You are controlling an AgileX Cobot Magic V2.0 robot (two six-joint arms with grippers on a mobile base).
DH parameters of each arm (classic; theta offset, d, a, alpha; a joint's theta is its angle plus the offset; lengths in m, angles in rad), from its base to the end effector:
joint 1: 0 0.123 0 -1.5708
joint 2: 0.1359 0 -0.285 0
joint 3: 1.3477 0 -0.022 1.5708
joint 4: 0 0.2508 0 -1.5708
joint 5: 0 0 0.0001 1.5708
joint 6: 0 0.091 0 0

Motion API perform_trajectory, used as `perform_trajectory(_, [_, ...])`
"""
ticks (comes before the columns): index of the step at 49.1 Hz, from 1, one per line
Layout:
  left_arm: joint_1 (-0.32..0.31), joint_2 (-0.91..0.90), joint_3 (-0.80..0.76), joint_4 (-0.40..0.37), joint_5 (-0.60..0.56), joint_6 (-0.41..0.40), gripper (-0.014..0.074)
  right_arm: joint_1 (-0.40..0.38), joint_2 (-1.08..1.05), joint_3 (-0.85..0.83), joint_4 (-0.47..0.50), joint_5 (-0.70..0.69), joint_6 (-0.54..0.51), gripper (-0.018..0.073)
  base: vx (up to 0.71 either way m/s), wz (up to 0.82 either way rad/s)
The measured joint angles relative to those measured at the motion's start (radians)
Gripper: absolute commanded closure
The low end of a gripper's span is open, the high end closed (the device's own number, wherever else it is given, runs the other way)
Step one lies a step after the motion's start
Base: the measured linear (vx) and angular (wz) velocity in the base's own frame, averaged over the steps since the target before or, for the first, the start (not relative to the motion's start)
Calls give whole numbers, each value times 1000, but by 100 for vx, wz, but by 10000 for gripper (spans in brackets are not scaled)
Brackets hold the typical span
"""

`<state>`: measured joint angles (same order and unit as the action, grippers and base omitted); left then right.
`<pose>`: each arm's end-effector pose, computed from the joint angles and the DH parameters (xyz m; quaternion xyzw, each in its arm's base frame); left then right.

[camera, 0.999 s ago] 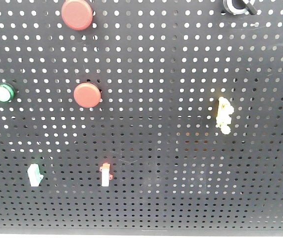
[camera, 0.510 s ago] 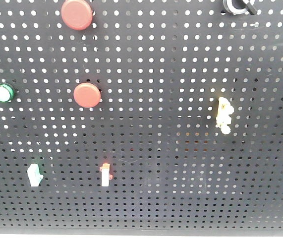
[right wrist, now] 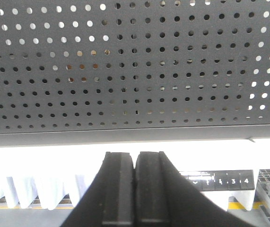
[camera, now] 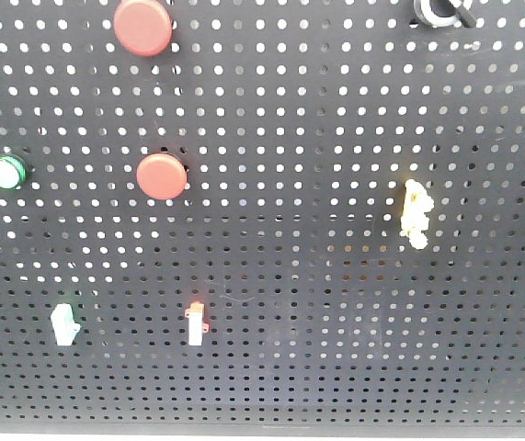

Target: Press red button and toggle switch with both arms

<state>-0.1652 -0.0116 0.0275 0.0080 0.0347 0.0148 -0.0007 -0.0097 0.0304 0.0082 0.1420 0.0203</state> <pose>0.0560 -0.0093 0.2014 0.0650 0.6910 -0.0511 0.7181 0.0568 0.0001 0.1905 0.0103 0.7332 0.0098 0.6798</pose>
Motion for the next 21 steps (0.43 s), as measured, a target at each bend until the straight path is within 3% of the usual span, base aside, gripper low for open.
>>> perform_trajectory(21, [0, 0, 0, 0, 0, 0, 594, 0, 0, 0, 0, 0, -1, 562, 0, 0])
